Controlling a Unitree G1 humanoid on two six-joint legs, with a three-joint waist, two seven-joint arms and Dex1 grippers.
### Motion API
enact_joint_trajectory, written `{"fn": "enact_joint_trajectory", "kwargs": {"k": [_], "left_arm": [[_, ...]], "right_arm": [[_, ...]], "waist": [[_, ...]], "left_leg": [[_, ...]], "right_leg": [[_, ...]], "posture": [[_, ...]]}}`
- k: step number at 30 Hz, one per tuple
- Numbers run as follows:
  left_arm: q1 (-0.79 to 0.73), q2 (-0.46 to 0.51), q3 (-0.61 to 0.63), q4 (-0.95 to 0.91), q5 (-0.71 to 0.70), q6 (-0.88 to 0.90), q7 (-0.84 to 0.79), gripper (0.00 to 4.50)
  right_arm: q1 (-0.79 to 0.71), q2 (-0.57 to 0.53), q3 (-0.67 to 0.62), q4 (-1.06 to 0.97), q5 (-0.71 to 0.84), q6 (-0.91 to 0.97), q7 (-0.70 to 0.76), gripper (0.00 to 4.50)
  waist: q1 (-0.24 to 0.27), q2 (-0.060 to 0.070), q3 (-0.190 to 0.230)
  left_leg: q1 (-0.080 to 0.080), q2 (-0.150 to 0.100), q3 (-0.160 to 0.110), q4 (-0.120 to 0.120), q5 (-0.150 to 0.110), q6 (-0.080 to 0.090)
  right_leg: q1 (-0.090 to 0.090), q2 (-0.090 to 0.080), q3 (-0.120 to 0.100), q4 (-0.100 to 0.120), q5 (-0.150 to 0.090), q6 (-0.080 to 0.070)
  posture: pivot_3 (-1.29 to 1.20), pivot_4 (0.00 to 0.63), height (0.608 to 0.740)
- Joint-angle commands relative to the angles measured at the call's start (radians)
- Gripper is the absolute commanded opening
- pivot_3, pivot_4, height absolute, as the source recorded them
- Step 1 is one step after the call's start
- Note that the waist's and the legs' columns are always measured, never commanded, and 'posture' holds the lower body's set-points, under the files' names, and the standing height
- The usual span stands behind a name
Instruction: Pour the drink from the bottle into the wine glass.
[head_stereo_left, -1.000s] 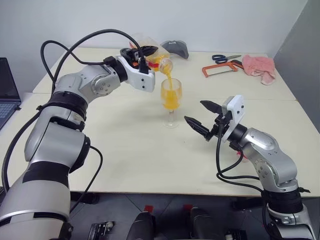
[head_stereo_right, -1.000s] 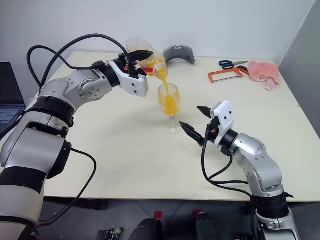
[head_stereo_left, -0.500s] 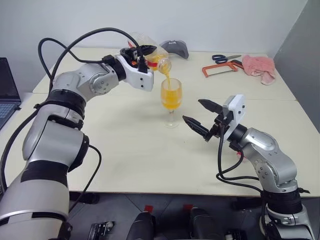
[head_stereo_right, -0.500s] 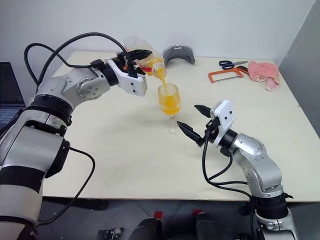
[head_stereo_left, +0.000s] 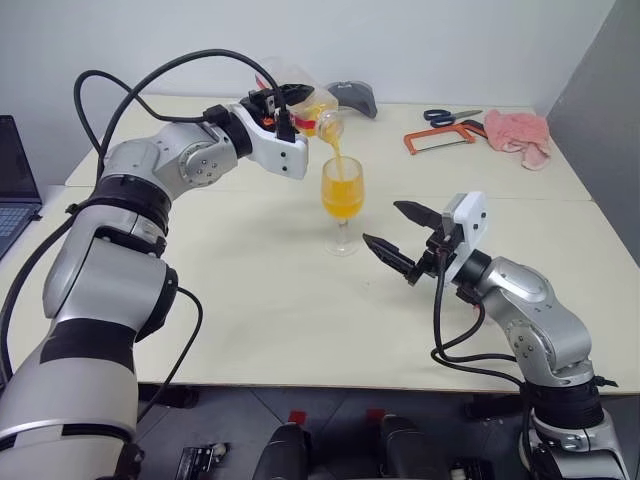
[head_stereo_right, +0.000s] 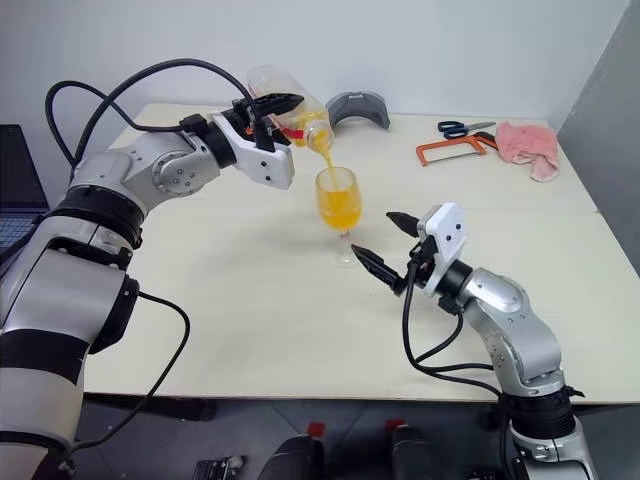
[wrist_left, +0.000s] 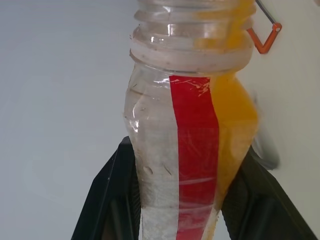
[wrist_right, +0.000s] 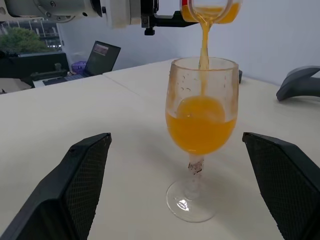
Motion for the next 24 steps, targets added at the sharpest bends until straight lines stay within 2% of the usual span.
{"fn": "enact_joint_trajectory", "kwargs": {"k": [1,5,14,22,24], "left_arm": [[-0.046,0.014,0.005,0.0,-0.002,-0.002,0.019,1.67],[-0.043,0.009,0.008,0.002,-0.008,-0.001,0.016,1.67],[0.011,-0.04,0.088,0.018,-0.155,0.024,-0.1,1.67],[0.093,-0.1,0.239,-0.029,-0.382,0.112,-0.284,1.67],[0.116,-0.131,0.314,-0.054,-0.49,0.18,-0.356,1.67]], "right_arm": [[-0.002,0.001,-0.006,-0.049,0.003,-0.023,-0.002,4.5],[-0.001,0.0,-0.006,-0.05,0.002,-0.023,-0.003,4.5],[0.001,0.001,-0.008,-0.048,-0.015,-0.039,-0.008,4.5],[-0.008,0.016,-0.007,-0.037,-0.039,-0.073,-0.017,4.5],[-0.016,0.025,-0.012,-0.038,-0.032,-0.081,-0.016,4.5]], "waist": [[0.0,0.0,0.0],[0.0,0.0,0.0],[-0.001,0.0,0.0],[-0.002,0.0,0.0],[-0.002,0.0,0.0]], "left_leg": [[0.0,0.0,0.0,0.0,0.0,0.0],[0.0,0.0,0.0,0.0,0.0,0.0],[0.0,0.0,0.0,0.0,0.0,0.0],[0.0,0.0,0.0,0.001,0.0,0.0],[0.0,0.0,0.0,0.001,0.0,-0.001]], "right_leg": [[0.0,0.0,0.0,0.0,0.0,0.0],[0.0,0.0,0.0,0.0,0.0,0.0],[0.0,0.0,0.0,0.0,0.0,0.0],[0.0,0.0,0.0,0.0,0.0,0.0],[0.0,0.0,0.0,0.001,0.0,0.0]], "posture": [[0.0,0.15,0.74],[0.0,0.15,0.74],[0.0,0.15,0.74],[0.0,0.15,0.74],[0.0,0.15,0.74]]}}
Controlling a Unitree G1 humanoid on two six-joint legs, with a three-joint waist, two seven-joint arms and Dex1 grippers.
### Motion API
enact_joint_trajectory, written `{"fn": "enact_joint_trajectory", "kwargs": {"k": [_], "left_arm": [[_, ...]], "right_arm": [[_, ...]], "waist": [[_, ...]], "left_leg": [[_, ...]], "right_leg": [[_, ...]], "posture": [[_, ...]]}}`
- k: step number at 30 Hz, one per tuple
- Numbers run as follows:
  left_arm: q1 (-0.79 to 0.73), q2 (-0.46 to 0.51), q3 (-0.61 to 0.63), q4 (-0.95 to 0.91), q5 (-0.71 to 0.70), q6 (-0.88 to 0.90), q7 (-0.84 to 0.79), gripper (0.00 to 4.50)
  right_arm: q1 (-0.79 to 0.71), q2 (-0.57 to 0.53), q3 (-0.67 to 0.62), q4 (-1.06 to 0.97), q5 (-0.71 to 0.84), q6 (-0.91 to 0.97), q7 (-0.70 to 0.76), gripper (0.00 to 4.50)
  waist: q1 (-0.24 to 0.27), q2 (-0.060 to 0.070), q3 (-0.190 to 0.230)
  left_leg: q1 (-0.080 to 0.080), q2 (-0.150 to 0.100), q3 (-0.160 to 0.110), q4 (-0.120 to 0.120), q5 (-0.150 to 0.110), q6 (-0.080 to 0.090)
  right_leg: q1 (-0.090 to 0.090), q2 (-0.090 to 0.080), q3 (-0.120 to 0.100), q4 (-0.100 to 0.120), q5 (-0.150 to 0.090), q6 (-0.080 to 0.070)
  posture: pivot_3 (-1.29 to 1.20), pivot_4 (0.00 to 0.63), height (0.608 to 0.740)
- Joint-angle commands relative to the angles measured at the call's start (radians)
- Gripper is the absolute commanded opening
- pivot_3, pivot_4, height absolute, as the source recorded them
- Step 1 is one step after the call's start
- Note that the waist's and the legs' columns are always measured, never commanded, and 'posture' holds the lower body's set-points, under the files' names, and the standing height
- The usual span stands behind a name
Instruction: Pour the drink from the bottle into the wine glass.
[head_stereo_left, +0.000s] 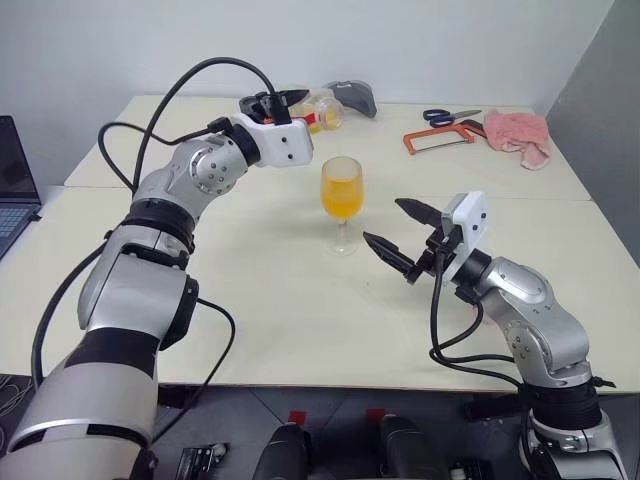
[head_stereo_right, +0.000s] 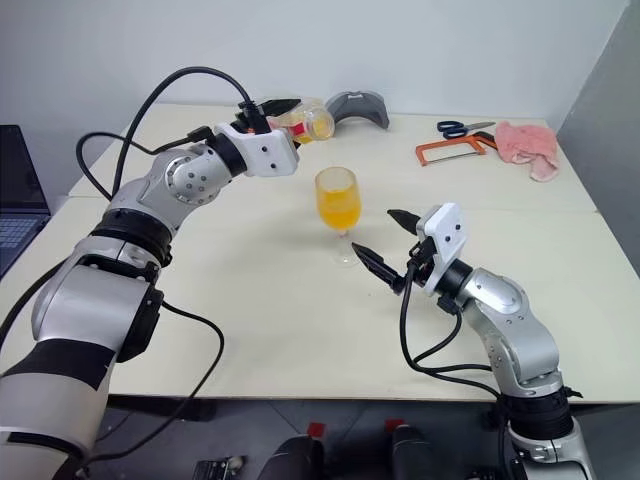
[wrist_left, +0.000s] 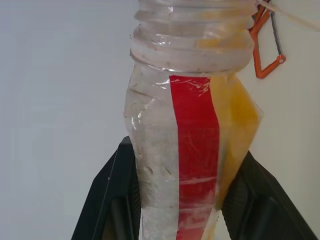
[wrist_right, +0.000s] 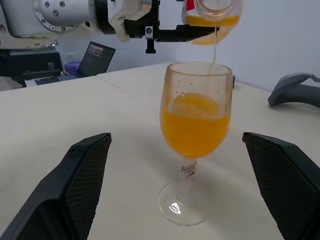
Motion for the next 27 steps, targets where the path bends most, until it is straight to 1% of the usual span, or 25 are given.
{"fn": "enact_joint_trajectory", "kwargs": {"k": [1,5,9,11,14,17,19,27], "left_arm": [[0.014,-0.034,0.14,-0.077,-0.198,0.107,-0.107,1.67],[0.089,-0.05,0.263,-0.172,-0.36,0.284,-0.201,1.67],[0.239,-0.029,0.395,-0.309,-0.51,0.502,-0.236,1.66],[0.319,-0.02,0.451,-0.378,-0.567,0.604,-0.237,1.66],[0.416,-0.003,0.505,-0.468,-0.617,0.701,-0.228,1.66],[0.483,0.014,0.559,-0.522,-0.657,0.781,-0.205,1.66],[0.512,0.023,0.577,-0.543,-0.664,0.803,-0.196,1.66],[0.565,0.022,0.626,-0.533,-0.703,0.852,-0.174,1.66]], "right_arm": [[-0.024,0.014,-0.013,-0.04,0.012,-0.032,-0.005,4.5],[-0.031,-0.013,0.01,-0.075,0.046,0.023,0.037,4.5],[-0.044,-0.07,0.073,-0.124,0.039,0.119,0.052,4.5],[-0.069,-0.062,0.096,-0.133,0.036,0.161,0.028,4.5],[-0.112,-0.041,0.13,-0.136,0.039,0.219,0.009,4.5],[-0.161,-0.009,0.169,-0.107,0.033,0.244,0.007,4.5],[-0.193,0.013,0.196,-0.074,0.013,0.239,0.005,4.5],[-0.263,0.072,0.251,0.004,-0.031,0.22,0.019,4.5]], "waist": [[0.0,0.0,0.0],[-0.007,0.0,0.0],[-0.027,0.001,0.0],[-0.037,0.001,0.0],[-0.045,0.0,0.0],[-0.045,0.0,-0.001],[-0.045,-0.001,-0.001],[-0.028,-0.002,-0.002]], "left_leg": [[0.0,0.0,0.0,0.0,0.0,0.0],[0.0,0.0,0.0,0.001,0.0,0.0],[0.001,0.002,-0.004,0.0,0.0,0.0],[0.002,0.002,-0.004,0.0,0.0,0.0],[0.001,0.003,-0.007,0.001,0.0,0.0],[0.001,0.003,-0.009,0.002,0.001,-0.001],[0.0,0.003,-0.009,0.002,0.001,-0.001],[0.001,0.002,-0.009,0.003,0.001,-0.002]], "right_leg": [[0.0,0.0,0.0,0.0,0.0,0.0],[0.0,0.0,0.0,0.0,0.0,0.0],[0.0,0.0,0.0,0.001,0.0,0.0],[0.0,0.0,0.0,0.002,0.0,0.0],[0.0,0.0,0.0,0.003,0.0,0.0],[0.0,0.0,-0.001,0.003,0.0,0.0],[0.0,-0.001,-0.001,0.003,0.0,0.0],[0.0,-0.003,-0.001,0.003,0.0,0.0]], "posture": [[0.0,0.15,0.74],[0.0,0.15,0.74],[0.0,0.15,0.74],[0.0,0.15,0.74],[0.0,0.15,0.74],[0.0,0.15,0.74],[0.0,0.15,0.74],[0.0,0.15,0.74]]}}
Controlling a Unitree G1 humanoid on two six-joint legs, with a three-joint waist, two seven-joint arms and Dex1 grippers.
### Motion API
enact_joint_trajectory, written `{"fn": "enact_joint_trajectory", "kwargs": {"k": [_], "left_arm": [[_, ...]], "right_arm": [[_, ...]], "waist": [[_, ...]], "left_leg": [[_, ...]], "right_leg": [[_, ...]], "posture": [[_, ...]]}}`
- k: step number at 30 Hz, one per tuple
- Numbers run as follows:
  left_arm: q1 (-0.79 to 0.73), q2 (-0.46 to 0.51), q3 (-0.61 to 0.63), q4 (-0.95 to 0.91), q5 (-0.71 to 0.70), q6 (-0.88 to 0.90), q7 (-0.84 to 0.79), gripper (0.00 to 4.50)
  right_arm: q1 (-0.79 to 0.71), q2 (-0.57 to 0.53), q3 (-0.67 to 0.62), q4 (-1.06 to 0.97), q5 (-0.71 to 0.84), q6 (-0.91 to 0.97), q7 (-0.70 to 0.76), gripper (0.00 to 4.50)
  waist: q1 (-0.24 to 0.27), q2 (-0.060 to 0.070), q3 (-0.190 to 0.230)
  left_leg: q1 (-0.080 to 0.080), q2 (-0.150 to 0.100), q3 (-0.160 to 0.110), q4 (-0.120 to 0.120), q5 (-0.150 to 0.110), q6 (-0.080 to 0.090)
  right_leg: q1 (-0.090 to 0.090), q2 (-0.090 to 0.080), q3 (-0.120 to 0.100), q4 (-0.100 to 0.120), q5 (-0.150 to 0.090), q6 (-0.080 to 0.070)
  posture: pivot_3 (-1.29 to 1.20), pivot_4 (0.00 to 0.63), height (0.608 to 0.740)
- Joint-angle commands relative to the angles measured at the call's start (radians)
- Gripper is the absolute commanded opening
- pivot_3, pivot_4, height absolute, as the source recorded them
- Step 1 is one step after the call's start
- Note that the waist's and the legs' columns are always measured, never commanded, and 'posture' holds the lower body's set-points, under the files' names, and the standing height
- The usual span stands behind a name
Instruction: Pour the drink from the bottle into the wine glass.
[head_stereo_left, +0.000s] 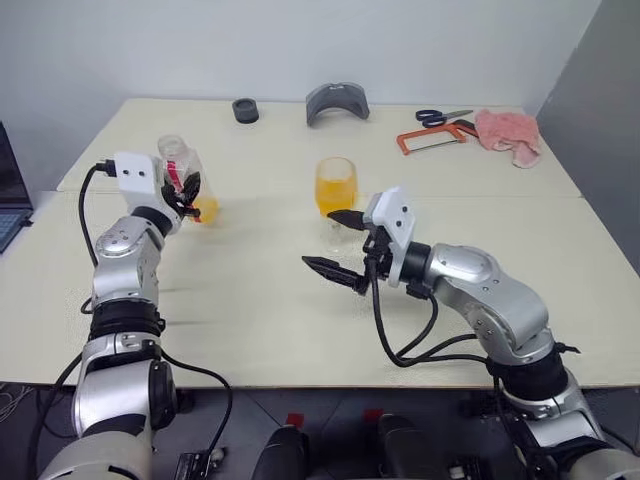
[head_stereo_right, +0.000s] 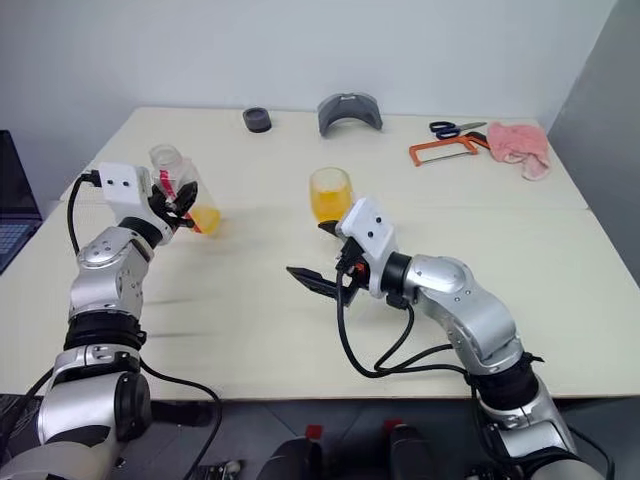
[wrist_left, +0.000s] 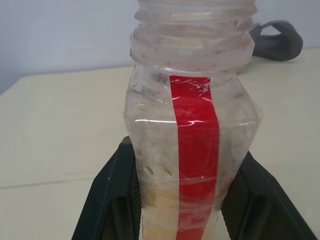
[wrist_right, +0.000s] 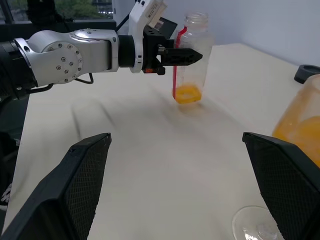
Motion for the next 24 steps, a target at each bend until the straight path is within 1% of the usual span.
{"fn": "enact_joint_trajectory", "kwargs": {"k": [1,6,8,9,11,14,15,20,24], "left_arm": [[0.002,0.007,0.03,-0.012,-0.026,-0.003,0.001,1.66],[0.008,0.007,0.019,0.035,-0.021,-0.011,-0.019,1.66],[0.017,0.006,0.02,0.029,-0.028,-0.014,-0.03,2.38],[0.023,0.006,0.018,0.022,-0.027,-0.017,-0.035,2.6],[0.033,0.004,0.015,0.011,-0.024,-0.02,-0.041,3.33],[0.052,-0.001,0.016,-0.01,-0.026,-0.021,-0.04,4.27],[0.063,-0.004,0.017,-0.024,-0.028,-0.023,-0.041,4.48],[0.141,-0.008,0.02,-0.112,-0.027,-0.03,-0.039,4.48],[0.262,-0.029,0.038,-0.266,-0.048,-0.016,-0.025,4.48]], "right_arm": [[-0.041,0.023,0.016,-0.002,-0.015,-0.025,0.008,4.5],[-0.06,0.049,0.024,0.019,-0.035,-0.03,0.006,4.5],[-0.062,0.058,0.024,0.02,-0.041,-0.028,0.002,4.5],[-0.063,0.062,0.023,0.019,-0.044,-0.027,0.0,4.5],[-0.062,0.069,0.02,0.019,-0.051,-0.025,-0.003,4.5],[-0.059,0.073,0.019,0.019,-0.059,-0.024,-0.006,4.5],[-0.054,0.072,0.019,0.017,-0.06,-0.022,-0.004,4.5],[-0.012,0.059,0.026,0.006,-0.074,-0.041,0.005,4.5],[0.096,0.039,0.011,-0.003,-0.105,-0.169,0.011,4.5]], "waist": [[0.002,0.0,0.0],[0.006,-0.001,0.0],[0.006,-0.001,0.0],[0.006,-0.001,-0.001],[0.006,-0.001,-0.001],[0.006,-0.001,-0.001],[0.006,-0.001,-0.001],[0.006,-0.001,-0.001],[0.007,-0.001,-0.001]], "left_leg": [[0.0,0.0,0.0,0.0,0.0,0.0],[0.0,0.0,0.001,0.0,0.0,0.0],[0.0,0.0,0.001,0.0,0.0,0.0],[0.0,0.0,0.001,0.0,0.0,0.0],[0.0,0.0,0.001,-0.001,0.0,0.001],[0.0,0.0,0.001,-0.001,0.0,0.001],[0.0,0.0,0.001,-0.001,-0.001,0.001],[0.0,0.0,0.001,-0.001,-0.001,0.002],[0.0,0.001,0.001,-0.001,-0.001,0.002]], "right_leg": [[0.0,0.0,0.0,0.0,0.0,0.0],[0.0,0.0,0.0,0.0,0.0,0.0],[0.0,0.0,0.0,0.0,0.0,0.0],[0.0,0.0,0.0,0.0,0.0,0.0],[0.0,0.0,0.0,0.0,0.0,0.0],[0.0,0.0,0.0,0.0,0.0,0.0],[0.0,0.0,0.0,0.0,0.0,0.0],[0.0,0.0,0.0,0.0,0.0,0.0],[0.0,-0.001,0.001,-0.001,0.0,0.0]], "posture": [[0.0,0.15,0.74],[0.0,0.15,0.74],[0.0,0.15,0.74],[0.0,0.15,0.74],[0.0,0.15,0.74],[0.0,0.15,0.74],[0.0,0.15,0.74],[0.0,0.15,0.74],[0.0,0.15,0.74]]}}
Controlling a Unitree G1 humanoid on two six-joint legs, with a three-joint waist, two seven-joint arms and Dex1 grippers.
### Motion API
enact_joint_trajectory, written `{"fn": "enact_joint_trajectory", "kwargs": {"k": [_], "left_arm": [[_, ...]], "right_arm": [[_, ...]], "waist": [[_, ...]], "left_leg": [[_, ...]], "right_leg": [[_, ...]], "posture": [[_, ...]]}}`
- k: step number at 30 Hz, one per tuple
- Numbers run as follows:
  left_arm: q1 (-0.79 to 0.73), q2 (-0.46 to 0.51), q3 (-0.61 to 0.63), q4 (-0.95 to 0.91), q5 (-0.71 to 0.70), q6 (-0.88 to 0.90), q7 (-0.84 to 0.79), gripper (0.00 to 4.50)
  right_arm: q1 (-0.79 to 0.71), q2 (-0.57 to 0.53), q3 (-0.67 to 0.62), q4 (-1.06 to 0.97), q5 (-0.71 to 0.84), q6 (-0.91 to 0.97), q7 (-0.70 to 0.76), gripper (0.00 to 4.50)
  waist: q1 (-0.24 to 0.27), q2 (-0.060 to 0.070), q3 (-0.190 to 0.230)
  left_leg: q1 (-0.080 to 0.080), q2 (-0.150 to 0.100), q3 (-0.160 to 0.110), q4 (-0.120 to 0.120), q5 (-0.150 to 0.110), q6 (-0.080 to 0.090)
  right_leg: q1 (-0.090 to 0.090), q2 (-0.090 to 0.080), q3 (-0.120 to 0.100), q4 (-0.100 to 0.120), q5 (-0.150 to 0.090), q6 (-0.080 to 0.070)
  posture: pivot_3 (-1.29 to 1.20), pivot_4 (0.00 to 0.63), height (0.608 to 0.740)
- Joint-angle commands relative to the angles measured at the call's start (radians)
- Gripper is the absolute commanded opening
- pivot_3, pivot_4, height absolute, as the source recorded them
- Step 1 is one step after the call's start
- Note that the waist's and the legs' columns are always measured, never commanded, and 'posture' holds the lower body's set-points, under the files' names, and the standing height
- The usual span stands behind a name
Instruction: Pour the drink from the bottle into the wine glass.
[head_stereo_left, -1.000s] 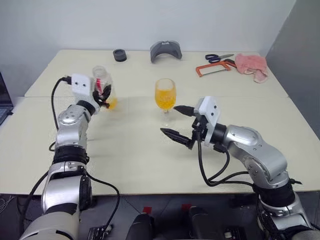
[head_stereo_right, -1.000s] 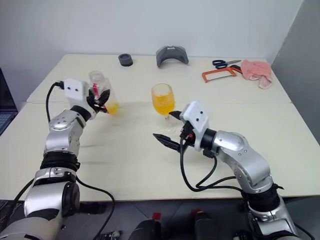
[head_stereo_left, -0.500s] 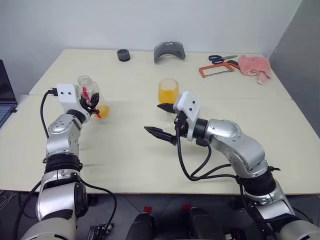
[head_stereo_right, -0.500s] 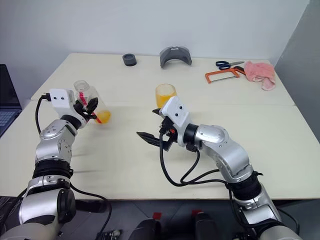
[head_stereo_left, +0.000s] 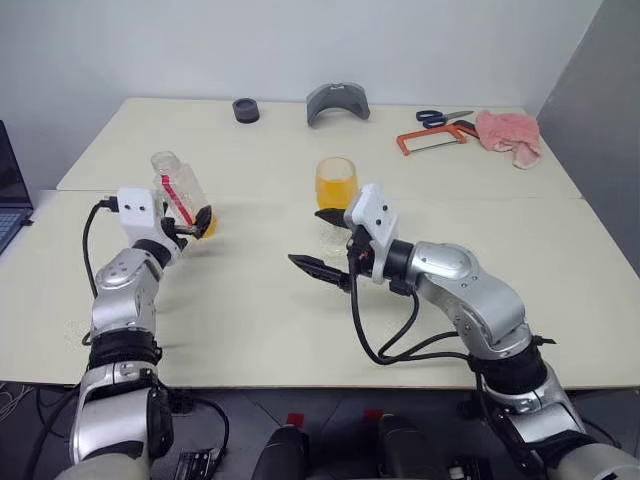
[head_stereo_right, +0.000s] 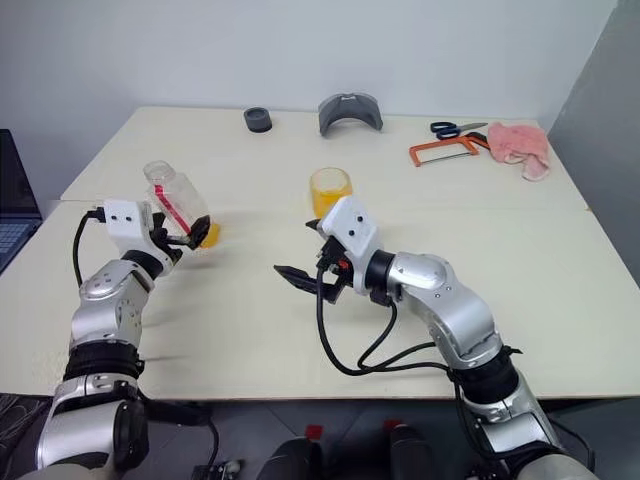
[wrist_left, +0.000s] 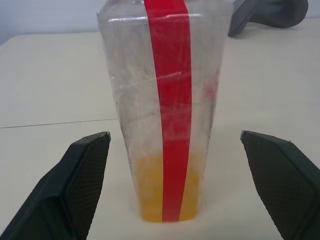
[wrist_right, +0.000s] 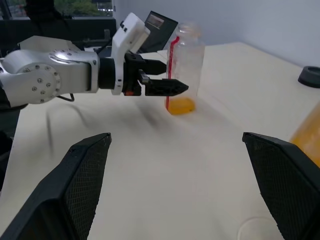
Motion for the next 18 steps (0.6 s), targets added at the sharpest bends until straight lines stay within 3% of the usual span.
{"fn": "enact_joint_trajectory", "kwargs": {"k": [1,6,9,18], "left_arm": [[0.087,-0.029,0.035,-0.176,-0.032,-0.005,0.039,4.48],[0.273,-0.074,0.039,-0.436,-0.028,0.06,0.122,4.48],[0.371,-0.118,0.047,-0.553,-0.042,0.062,0.157,4.48],[0.443,-0.159,0.052,-0.646,-0.068,0.096,0.173,4.48]], "right_arm": [[0.095,-0.005,-0.028,-0.039,-0.02,-0.15,0.004,4.5],[0.307,0.012,-0.089,0.013,-0.075,-0.373,-0.065,4.5],[0.382,0.077,-0.166,0.093,-0.101,-0.49,-0.175,4.5],[0.376,0.147,-0.191,0.291,-0.213,-0.697,-0.288,4.5]], "waist": [[0.001,0.0,0.0],[0.004,-0.001,-0.001],[0.005,-0.001,-0.001],[0.007,-0.001,-0.001]], "left_leg": [[0.0,0.0,0.0,0.0,0.0,0.0],[0.0,0.0,0.0,-0.001,0.0,0.001],[0.002,0.0,0.001,-0.002,-0.001,0.001],[0.006,0.001,0.004,-0.002,-0.001,0.001]], "right_leg": [[0.0,0.0,0.0,0.0,0.0,0.0],[0.001,-0.005,0.0,-0.001,0.0,0.0],[0.003,-0.005,0.001,-0.001,0.0,0.0],[0.005,0.002,0.003,-0.001,0.0,0.0]], "posture": [[0.0,0.15,0.74],[0.0,0.15,0.74],[0.0,0.15,0.74],[0.0,0.15,0.74]]}}
